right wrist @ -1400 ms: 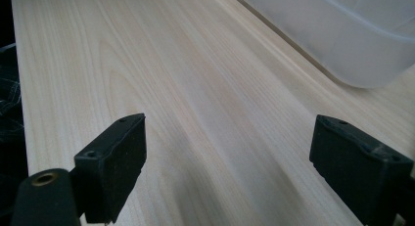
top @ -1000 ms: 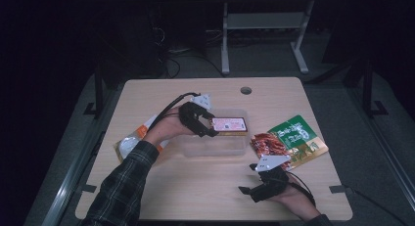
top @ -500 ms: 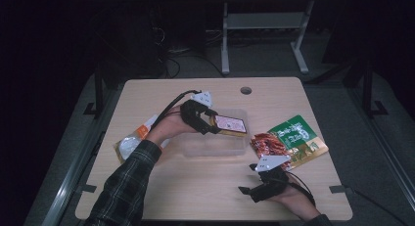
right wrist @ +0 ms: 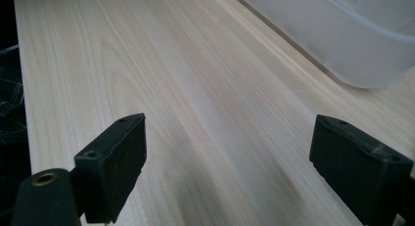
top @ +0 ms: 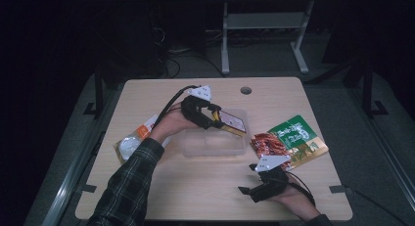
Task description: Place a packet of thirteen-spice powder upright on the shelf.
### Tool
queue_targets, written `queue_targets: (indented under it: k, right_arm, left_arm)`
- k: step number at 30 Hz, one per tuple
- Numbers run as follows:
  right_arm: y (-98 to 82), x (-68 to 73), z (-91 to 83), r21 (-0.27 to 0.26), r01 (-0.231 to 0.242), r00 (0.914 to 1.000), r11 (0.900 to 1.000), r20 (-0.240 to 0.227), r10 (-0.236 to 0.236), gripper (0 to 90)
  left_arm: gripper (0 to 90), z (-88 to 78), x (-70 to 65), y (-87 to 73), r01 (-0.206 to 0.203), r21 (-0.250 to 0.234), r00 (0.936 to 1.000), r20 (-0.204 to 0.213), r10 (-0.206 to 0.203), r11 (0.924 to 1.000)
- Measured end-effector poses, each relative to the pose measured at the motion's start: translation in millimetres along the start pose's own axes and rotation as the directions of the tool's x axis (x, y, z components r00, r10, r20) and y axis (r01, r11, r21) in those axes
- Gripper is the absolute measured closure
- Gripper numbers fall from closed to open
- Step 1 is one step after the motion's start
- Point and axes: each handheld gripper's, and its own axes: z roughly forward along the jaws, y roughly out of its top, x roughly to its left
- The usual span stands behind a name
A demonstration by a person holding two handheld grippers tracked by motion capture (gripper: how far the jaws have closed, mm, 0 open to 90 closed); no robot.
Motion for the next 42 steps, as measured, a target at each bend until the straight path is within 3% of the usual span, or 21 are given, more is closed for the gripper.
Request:
queue_targets:
  k: [21, 42]
  right_arm:
    - [0.3, 0.6, 0.0, -0.004, 0.008, 1.0, 1.0, -0.006, -0.008, 13.3]
    - [0.8, 2.7, 0.1, -0.013, 0.006, 0.9998, 1.0, -0.019, -0.006, 13.2]
  left_arm:
    - [31.9, 12.7, 0.5, 23.7, -0.031, -0.033, 0.9992, 0.025, 0.032, 0.999]
    - [31.9, 44.7, 6.0, 40.3, -0.036, -0.029, 0.9975, 0.059, 0.038, 0.9989]
